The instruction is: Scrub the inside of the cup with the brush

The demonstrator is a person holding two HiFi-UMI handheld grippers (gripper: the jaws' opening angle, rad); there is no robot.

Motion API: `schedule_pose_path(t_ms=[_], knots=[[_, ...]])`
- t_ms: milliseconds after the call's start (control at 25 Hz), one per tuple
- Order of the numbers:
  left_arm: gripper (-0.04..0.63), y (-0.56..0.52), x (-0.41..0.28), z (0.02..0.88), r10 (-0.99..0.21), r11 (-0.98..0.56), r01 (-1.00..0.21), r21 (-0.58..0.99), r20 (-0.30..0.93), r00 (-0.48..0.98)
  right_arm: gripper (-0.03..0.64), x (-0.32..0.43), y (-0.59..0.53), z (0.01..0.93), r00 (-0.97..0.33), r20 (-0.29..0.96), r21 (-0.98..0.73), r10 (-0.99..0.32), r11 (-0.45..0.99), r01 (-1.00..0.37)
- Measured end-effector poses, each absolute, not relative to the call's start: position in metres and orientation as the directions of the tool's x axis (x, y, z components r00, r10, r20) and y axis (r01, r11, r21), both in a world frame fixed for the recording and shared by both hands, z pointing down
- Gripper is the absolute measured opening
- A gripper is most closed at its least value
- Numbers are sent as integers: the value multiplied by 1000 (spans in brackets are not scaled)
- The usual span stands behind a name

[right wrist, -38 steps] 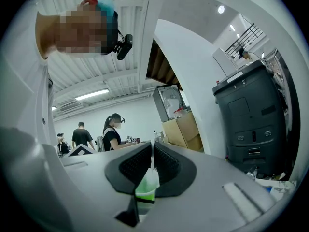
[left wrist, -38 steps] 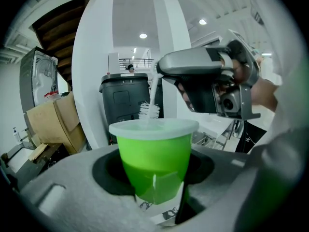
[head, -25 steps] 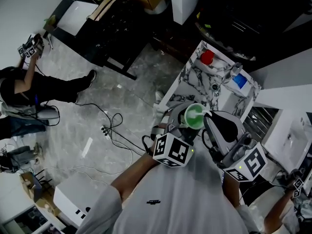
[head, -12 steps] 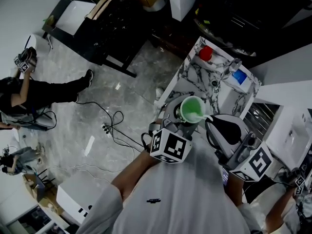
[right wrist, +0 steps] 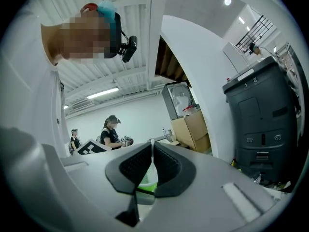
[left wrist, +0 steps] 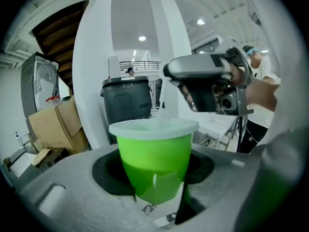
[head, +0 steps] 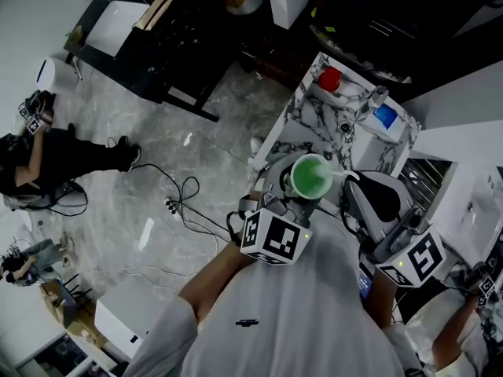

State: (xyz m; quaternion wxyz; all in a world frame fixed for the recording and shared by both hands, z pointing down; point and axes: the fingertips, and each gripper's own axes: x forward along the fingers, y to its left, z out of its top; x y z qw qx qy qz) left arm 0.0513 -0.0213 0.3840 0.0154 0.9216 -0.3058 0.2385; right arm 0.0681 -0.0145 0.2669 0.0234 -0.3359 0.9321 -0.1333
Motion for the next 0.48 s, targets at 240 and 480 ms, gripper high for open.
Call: schedule_pose_path(t_ms=[240, 480], knots=[[239, -17, 50, 384, -554, -815, -567, -118, 445, 704, 20, 50, -17, 263, -793, 11, -269, -609, 762, -589], [241, -21, 48, 384, -563, -809, -574, -125, 443, 697, 20, 30, -9, 254, -843, -26, -282, -537, 813, -509]])
